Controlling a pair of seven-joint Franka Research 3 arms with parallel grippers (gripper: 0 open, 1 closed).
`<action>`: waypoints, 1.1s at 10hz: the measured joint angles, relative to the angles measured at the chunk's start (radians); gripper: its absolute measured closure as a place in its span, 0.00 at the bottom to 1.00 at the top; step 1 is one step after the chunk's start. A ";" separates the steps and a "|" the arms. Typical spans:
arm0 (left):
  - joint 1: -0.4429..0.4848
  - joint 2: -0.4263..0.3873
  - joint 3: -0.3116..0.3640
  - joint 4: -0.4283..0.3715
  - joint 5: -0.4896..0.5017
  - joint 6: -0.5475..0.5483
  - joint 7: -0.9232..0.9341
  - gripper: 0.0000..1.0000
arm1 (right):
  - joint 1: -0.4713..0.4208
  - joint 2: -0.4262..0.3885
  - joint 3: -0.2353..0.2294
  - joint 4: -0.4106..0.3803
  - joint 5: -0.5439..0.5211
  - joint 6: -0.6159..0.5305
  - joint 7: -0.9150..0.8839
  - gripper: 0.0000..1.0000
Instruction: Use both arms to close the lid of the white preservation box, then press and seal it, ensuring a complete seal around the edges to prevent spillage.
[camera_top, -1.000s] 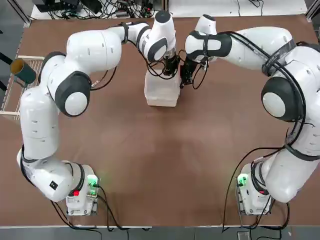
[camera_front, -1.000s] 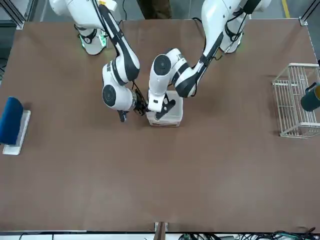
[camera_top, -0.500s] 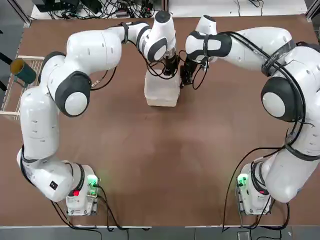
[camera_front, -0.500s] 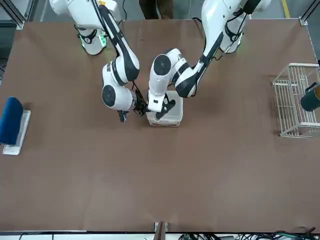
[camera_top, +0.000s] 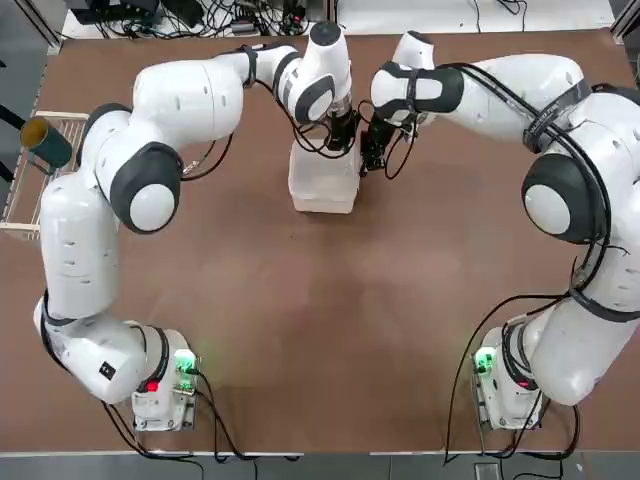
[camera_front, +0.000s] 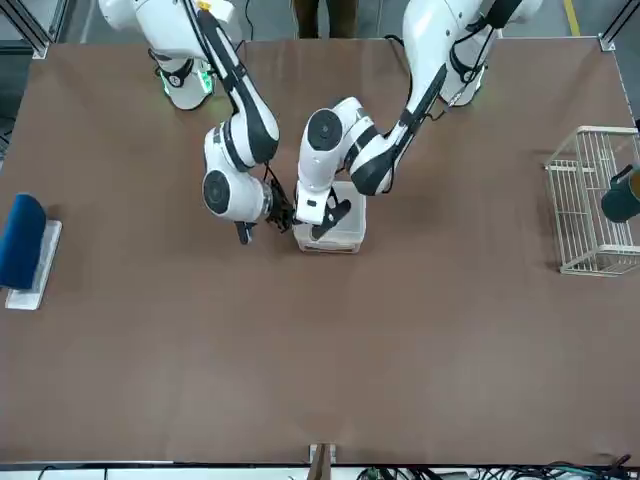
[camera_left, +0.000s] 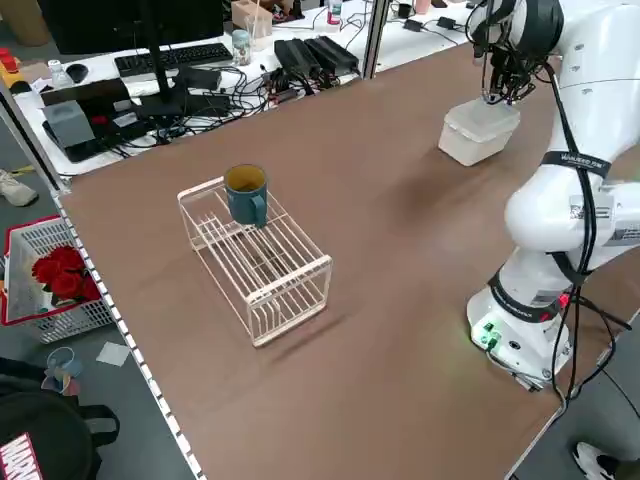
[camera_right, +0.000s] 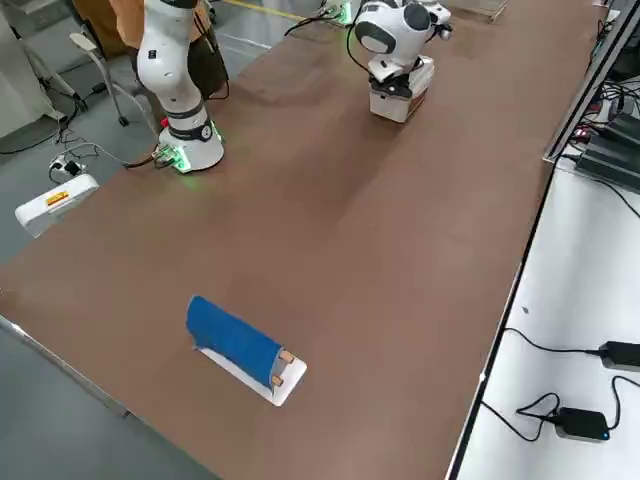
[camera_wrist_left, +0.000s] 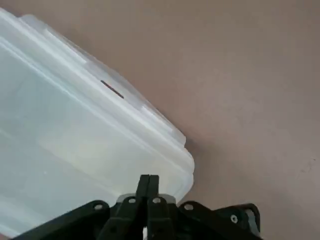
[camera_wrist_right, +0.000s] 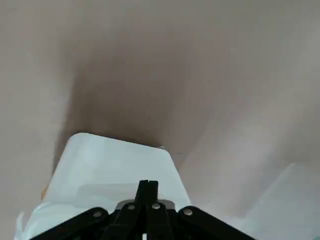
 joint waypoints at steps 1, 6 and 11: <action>0.000 0.000 0.000 0.000 0.000 0.001 0.000 0.99 | 0.000 0.000 -0.001 -0.003 0.010 0.005 -0.002 0.99; 0.001 0.000 0.001 0.000 0.000 0.004 0.000 0.99 | 0.012 0.017 -0.001 -0.010 0.036 0.053 -0.004 0.99; 0.017 0.001 0.005 0.003 0.001 0.009 0.000 0.99 | 0.013 0.019 -0.015 0.008 0.039 0.001 -0.011 0.99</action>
